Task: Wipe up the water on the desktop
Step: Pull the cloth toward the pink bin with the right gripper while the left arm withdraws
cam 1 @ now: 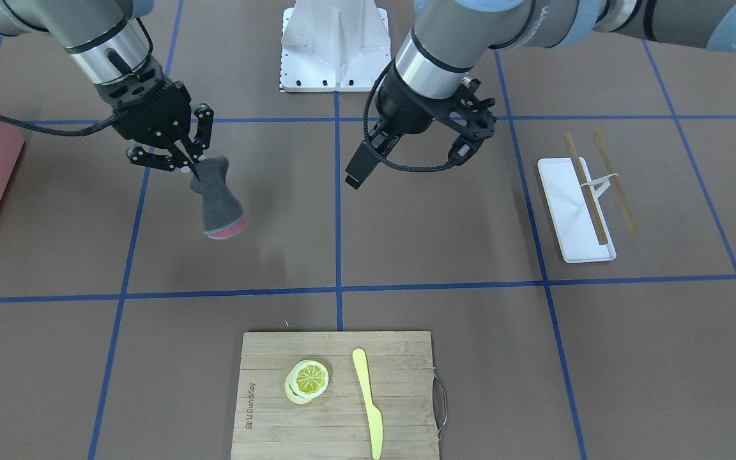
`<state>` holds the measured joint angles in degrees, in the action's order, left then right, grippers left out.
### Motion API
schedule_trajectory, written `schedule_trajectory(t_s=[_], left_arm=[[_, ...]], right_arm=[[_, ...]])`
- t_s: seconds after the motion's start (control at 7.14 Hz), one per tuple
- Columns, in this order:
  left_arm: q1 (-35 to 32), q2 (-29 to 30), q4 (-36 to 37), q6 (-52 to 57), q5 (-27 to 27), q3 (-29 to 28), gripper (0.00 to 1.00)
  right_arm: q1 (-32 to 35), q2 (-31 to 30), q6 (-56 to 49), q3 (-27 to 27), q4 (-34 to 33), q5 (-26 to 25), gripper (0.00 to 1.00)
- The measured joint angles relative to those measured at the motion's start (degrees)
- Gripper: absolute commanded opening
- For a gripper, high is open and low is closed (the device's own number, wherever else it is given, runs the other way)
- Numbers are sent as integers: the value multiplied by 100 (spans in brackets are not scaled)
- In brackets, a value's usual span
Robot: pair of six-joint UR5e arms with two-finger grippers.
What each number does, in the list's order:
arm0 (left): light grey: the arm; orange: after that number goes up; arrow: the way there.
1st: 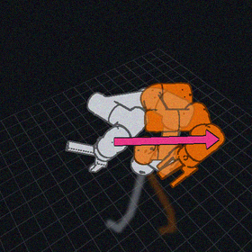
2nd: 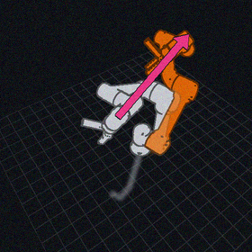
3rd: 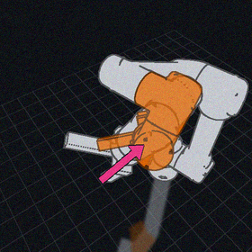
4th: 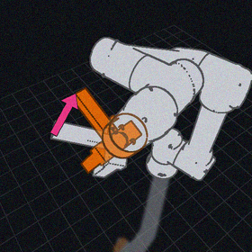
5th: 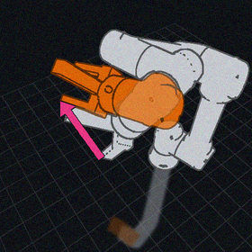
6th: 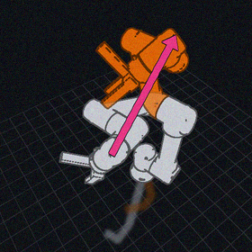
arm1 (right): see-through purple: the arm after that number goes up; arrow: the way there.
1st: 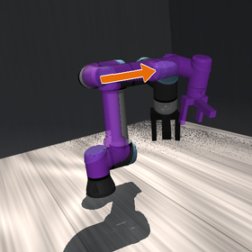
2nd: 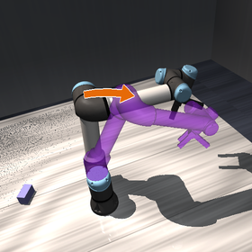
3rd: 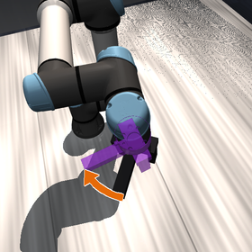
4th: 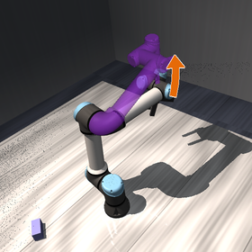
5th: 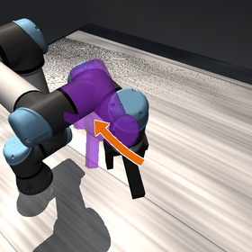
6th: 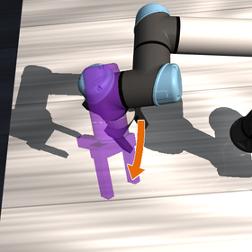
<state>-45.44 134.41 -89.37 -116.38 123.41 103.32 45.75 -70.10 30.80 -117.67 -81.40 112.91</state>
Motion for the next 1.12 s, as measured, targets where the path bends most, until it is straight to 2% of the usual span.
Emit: schedule_trajectory(t_s=[0.28,0.42,0.84,1.12], left_arm=[[-316,-509,421,1215,-207,441,98],[-511,-726,475,1769,-239,610,98],[-819,-1361,530,3334,-365,1047,98],[-857,-1480,1046,3871,-702,1143,98]], right_arm=[[388,-165,-969,-24,-964,-165,0],[496,-315,-1625,12,-1260,-463,0],[525,-796,-2749,375,-1483,-1484,0],[159,-860,-2948,671,-1542,-1791,0]])
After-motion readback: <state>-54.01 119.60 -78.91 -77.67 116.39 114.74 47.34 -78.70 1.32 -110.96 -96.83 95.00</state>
